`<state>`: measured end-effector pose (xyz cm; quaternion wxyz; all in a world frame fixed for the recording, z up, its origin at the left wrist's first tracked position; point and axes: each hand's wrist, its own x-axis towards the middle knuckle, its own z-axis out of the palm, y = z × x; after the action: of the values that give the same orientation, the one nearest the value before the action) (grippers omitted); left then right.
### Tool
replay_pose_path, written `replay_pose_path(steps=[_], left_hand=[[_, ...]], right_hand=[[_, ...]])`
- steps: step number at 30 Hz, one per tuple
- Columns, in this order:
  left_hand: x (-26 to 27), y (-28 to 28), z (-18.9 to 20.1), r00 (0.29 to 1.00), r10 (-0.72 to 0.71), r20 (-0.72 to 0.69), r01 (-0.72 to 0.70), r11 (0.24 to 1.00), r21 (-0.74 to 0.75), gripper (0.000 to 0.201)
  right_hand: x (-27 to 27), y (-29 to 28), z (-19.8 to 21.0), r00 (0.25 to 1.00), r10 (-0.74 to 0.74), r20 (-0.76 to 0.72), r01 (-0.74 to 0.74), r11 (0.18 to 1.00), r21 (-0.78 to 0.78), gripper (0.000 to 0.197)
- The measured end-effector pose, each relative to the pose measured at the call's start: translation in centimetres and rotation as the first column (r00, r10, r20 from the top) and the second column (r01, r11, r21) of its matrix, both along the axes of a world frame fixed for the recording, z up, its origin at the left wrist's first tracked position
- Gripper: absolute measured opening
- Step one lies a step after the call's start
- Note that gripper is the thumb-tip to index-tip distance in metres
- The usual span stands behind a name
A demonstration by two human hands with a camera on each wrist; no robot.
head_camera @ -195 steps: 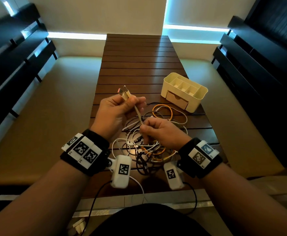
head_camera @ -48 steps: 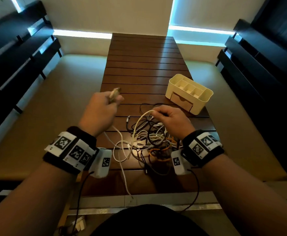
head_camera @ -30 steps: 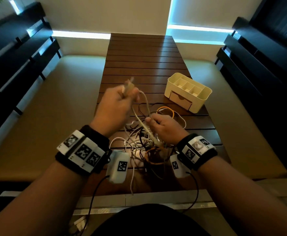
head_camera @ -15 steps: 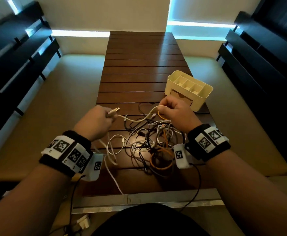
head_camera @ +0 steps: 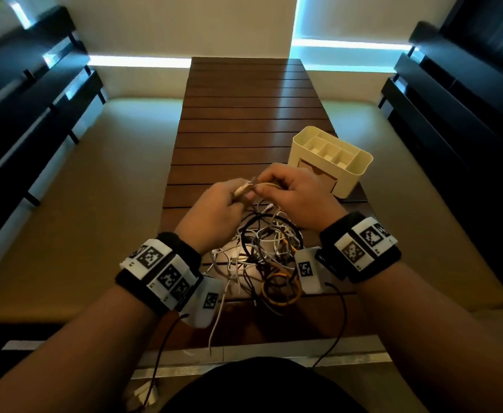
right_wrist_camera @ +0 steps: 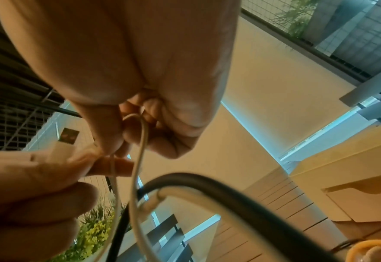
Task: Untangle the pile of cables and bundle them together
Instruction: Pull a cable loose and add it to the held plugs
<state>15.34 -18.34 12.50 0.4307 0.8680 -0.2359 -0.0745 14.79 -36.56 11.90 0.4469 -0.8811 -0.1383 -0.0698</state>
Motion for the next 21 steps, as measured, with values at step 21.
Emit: replay_pose_path(steps=[21], left_hand=[[0.4, 1.4, 2.8, 0.935, 0.337, 0.115, -0.3, 0.919, -0.256, 0.025]], right_hand=[[-0.3, -1.2, -3.3, 0.972, -0.181, -0.15, 0.174, 0.983, -0.062, 0.011]])
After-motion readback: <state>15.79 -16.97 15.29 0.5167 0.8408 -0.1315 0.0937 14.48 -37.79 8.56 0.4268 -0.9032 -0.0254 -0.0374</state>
